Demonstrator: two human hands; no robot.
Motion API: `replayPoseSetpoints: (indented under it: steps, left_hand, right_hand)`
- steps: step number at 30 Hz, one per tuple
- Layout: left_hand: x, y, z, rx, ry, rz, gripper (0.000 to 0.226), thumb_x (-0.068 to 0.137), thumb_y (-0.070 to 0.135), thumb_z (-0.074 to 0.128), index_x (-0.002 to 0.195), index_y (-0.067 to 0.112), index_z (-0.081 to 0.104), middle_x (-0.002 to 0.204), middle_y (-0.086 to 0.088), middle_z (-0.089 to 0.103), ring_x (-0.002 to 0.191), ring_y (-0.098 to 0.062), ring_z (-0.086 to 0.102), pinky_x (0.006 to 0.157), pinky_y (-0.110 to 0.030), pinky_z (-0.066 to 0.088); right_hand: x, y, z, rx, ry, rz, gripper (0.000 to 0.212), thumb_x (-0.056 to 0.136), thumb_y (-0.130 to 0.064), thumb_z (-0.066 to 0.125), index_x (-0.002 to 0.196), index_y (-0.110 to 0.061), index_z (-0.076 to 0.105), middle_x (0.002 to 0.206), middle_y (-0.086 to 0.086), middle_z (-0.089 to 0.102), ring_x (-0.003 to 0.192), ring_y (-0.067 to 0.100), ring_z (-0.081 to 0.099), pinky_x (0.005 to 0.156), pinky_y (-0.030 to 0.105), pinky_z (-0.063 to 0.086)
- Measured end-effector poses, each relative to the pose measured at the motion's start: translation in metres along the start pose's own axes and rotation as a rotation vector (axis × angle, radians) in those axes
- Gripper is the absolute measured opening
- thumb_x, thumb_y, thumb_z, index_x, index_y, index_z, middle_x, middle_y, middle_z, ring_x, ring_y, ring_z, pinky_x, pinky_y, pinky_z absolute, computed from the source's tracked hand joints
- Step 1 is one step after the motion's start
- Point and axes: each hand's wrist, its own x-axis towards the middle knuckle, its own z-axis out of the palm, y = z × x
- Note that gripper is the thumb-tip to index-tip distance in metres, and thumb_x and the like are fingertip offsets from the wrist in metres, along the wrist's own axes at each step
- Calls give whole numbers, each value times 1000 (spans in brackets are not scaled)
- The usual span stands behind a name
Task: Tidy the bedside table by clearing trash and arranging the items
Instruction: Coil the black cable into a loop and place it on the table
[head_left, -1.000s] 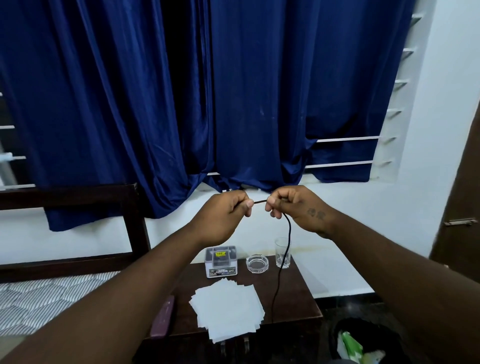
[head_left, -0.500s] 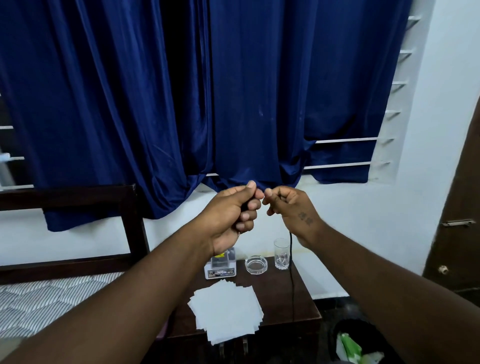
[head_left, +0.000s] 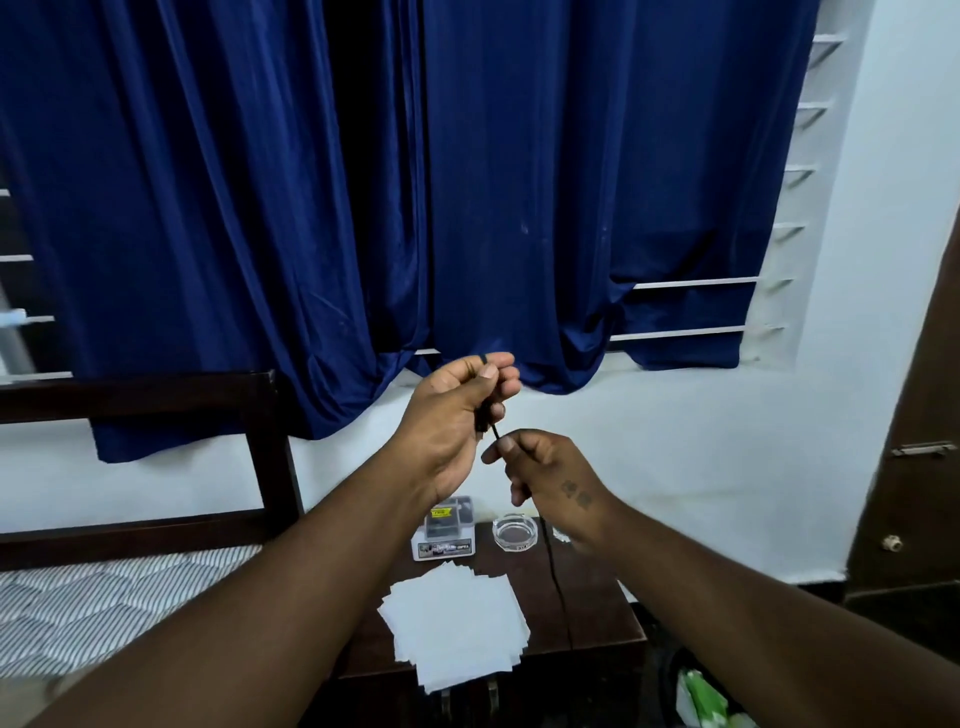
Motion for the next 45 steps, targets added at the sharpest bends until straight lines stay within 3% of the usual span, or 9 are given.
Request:
replayPoseSetpoints:
  steps: [8, 12, 17, 23, 26, 31, 36, 40, 45]
  left_hand:
    - [3, -13, -24, 447, 50, 72, 21, 106, 9, 47, 101, 12, 68, 113, -4, 77, 114, -18, 71, 102, -34, 49]
    - [1, -17, -34, 625, -44, 34, 21, 106, 8, 48, 105, 3, 68, 105, -6, 78, 97, -12, 74, 87, -25, 51]
    - [-6, -18, -34, 761, -162, 15, 22, 103, 6, 50, 96, -7, 65, 71, 7, 71, 57, -4, 50, 66, -28, 39]
    - [-11, -8, -29, 616, -240, -79, 24, 107, 4, 41, 102, -11, 60, 99, -33, 72, 63, -7, 64, 63, -22, 40]
    - [-14, -8, -32, 531, -294, -149, 23, 108, 6, 44, 106, -2, 65, 88, -22, 69, 88, -29, 69, 78, -28, 46]
    - [-21, -9, -31, 280, -368, -226, 18, 107, 8, 44, 99, 6, 60, 103, -20, 75, 120, -38, 65, 112, -46, 44]
    - [-23, -4, -25, 60, -421, -185, 22, 107, 10, 39, 95, 6, 58, 131, -30, 66, 128, -38, 63, 112, -48, 47]
    - [-23, -3, -20, -69, -417, -115, 21, 108, 11, 38, 98, 5, 56, 138, -28, 61, 132, -39, 59, 113, -49, 45]
    - [-17, -7, -22, -138, -230, -18, 22, 109, 11, 38, 101, 3, 57, 137, -21, 65, 130, -34, 62, 111, -44, 49]
  right_hand:
    - [-17, -9, -3, -158, -135, -34, 28, 105, -29, 54, 90, -13, 72, 50, -22, 55, 46, -4, 47, 51, 6, 35]
    - [-12, -23, -18, -247, -170, -28, 25, 103, -28, 56, 90, -15, 73, 54, -13, 47, 55, 12, 40, 56, 24, 36]
    - [6, -39, -36, -323, -179, -74, 21, 99, -25, 63, 87, -12, 74, 57, -18, 56, 55, 2, 42, 56, 15, 37]
    - [20, -51, -49, -304, -163, -119, 23, 91, -26, 75, 79, -7, 72, 67, -3, 66, 62, 5, 54, 61, 19, 45]
    - [26, -56, -56, -269, -101, -151, 21, 87, -25, 79, 79, -7, 72, 71, 7, 70, 65, 5, 58, 63, 17, 47]
    - [32, -54, -59, -137, -34, -163, 16, 89, -19, 77, 81, -7, 72, 59, -18, 66, 55, -7, 55, 54, 6, 42]
    - [27, -40, -47, 44, 29, -73, 19, 93, -26, 73, 81, -12, 74, 79, -2, 73, 71, 14, 57, 66, 26, 45]
    - [17, -17, -34, 107, 74, -13, 20, 98, -5, 57, 87, -7, 73, 78, 12, 60, 66, 16, 47, 58, 25, 38]
    - [-4, -1, -6, 49, -18, 55, 32, 104, -34, 56, 80, -17, 72, 59, -3, 42, 54, 10, 37, 54, 23, 38]
